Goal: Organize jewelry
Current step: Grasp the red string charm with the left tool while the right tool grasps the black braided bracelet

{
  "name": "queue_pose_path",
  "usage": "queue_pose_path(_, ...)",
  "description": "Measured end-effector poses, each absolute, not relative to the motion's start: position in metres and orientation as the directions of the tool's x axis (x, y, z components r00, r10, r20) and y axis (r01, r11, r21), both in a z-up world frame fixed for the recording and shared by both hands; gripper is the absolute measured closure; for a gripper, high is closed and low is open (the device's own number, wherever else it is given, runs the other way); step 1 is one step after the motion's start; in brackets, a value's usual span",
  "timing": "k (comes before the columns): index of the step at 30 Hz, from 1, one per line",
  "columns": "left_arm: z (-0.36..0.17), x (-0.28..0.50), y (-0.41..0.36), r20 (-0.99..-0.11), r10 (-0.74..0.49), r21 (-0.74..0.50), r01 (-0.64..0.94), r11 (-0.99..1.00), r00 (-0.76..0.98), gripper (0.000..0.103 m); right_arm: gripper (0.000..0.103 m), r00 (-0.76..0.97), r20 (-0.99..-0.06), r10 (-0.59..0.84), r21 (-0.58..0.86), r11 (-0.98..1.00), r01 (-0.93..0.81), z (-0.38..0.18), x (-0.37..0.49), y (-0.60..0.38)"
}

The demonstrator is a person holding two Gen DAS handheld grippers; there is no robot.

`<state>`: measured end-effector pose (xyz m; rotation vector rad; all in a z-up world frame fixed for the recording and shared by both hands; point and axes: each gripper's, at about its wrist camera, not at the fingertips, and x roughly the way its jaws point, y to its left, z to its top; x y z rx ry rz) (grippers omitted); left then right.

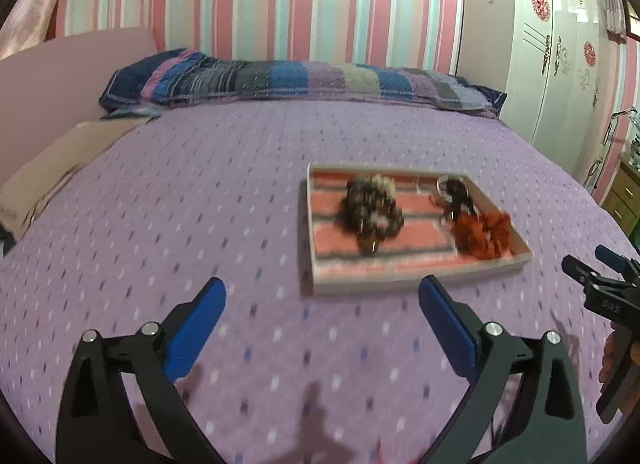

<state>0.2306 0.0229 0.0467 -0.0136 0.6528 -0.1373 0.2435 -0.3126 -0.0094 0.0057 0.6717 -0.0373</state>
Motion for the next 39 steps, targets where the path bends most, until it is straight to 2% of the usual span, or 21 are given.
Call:
queue_pose_path(4, 0.03, 0.19, 0.038, -0.628, -0.129, -0.074, 0.106, 0.992, 0.768, 0.008, 0.004, 0.776, -0.626, -0.069, -0.049, 0.998, 0.05, -0.023, 0.194, -0.31)
queue_pose_path(9, 0.02, 0.152, 0.045, -0.631, -0.135, -0.086, 0.104, 0.991, 0.764, 0.008, 0.004, 0.769, -0.639, -0.033, 0.013, 0.998, 0.053, -0.035, 0.153, -0.318)
queue_pose_path(14, 0.0, 0.133, 0.039, -0.652, -0.142, -0.068, 0.128, 0.989, 0.745, 0.008, 0.004, 0.761, -0.647, -0.037, 0.011, 0.998, 0.058, -0.051, 0.131, -0.321)
queue_pose_path(21, -0.019, 0.136, 0.035, -0.694, -0.264, -0.19, 0.184, 0.964, 0.67, 0.008, 0.004, 0.745, -0.667, 0.02, 0.093, 0.994, 0.056, -0.066, 0.122, -0.322)
queue_pose_path(27, -0.024, 0.132, 0.018, -0.69, -0.264, -0.142, 0.231, 0.963, 0.674, 0.008, 0.004, 0.752, -0.659, 0.023, 0.072, 0.997, 0.033, -0.071, 0.117, -0.31)
queue_pose_path(31, -0.032, 0.131, 0.008, -0.696, -0.211, -0.072, 0.226, 0.972, 0.686, 0.008, 0.004, 0.754, -0.656, 0.023, 0.043, 0.999, 0.007, -0.072, 0.115, -0.3)
queue_pose_path(39, -0.035, 0.133, -0.004, -0.687, -0.221, -0.073, 0.236, 0.969, 0.693, 0.008, 0.004, 0.751, -0.659, 0.039, 0.032, 0.999, -0.024, -0.075, 0.115, -0.283)
